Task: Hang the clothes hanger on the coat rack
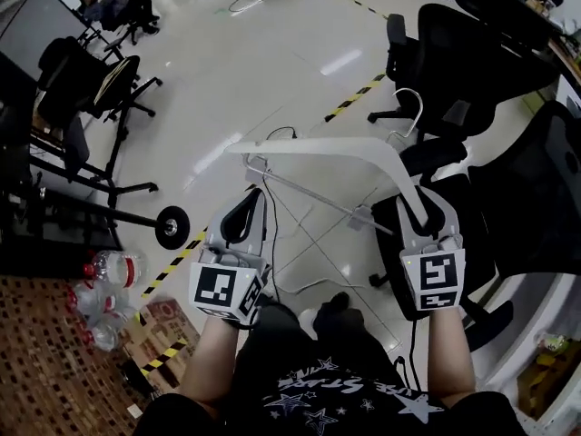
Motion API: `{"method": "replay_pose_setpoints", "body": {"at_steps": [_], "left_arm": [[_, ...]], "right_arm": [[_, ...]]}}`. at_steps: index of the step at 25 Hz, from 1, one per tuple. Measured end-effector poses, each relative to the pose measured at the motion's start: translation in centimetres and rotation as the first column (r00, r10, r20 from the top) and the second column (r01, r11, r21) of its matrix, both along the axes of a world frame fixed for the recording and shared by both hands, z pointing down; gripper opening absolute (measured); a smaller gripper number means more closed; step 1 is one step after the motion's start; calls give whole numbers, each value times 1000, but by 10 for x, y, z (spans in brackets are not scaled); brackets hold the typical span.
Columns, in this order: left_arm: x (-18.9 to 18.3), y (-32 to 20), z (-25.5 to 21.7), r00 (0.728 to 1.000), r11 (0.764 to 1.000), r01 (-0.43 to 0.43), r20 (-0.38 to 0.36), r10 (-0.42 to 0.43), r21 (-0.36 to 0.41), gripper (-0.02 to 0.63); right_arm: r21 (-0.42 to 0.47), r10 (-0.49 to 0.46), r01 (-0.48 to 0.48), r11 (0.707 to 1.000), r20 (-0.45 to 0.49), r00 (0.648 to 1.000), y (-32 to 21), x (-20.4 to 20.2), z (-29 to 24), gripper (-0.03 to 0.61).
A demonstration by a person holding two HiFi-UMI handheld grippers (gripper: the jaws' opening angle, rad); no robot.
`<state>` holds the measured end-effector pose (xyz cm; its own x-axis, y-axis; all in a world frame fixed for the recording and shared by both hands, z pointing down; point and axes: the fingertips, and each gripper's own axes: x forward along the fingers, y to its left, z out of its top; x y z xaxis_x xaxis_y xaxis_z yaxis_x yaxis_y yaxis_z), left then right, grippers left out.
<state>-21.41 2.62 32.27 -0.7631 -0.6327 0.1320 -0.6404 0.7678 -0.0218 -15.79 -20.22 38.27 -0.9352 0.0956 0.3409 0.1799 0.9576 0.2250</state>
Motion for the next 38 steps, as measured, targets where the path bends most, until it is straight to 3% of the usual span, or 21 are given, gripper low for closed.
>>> {"method": "replay_pose_setpoints", "body": {"at_steps": [4, 8, 11, 15, 19, 23, 30, 38], "left_arm": [[-2, 83, -7, 991, 991, 134, 23, -134, 27, 5], [2, 175, -32, 956, 958, 283, 73, -286, 49, 5], [11, 256, -48, 907, 915, 399, 116, -404, 58, 5], [43, 346, -52, 857, 864, 502, 109, -504, 45, 5], [58, 429, -64, 763, 781, 622, 177, -621, 60, 5], [78, 494, -71, 697, 723, 686, 210, -685, 82, 6], [119, 573, -76, 597, 628, 769, 219, -772, 119, 5], [155, 614, -80, 518, 555, 824, 250, -818, 110, 5]], "right_arm": [[14, -158, 158, 987, 18, 987, 86, -34, -13, 120], [32, -322, 321, 947, 66, 944, 183, -65, -33, 118], [66, -437, 433, 899, 102, 894, 263, -86, -49, 119], [70, -535, 530, 845, 105, 838, 352, -84, -63, 120], [99, -641, 635, 766, 176, 747, 444, -106, -82, 119], [135, -708, 698, 703, 218, 672, 520, -106, -97, 120], [176, -783, 769, 615, 245, 571, 617, -92, -110, 119], [204, -838, 820, 535, 252, 484, 681, -77, -131, 118]]}}
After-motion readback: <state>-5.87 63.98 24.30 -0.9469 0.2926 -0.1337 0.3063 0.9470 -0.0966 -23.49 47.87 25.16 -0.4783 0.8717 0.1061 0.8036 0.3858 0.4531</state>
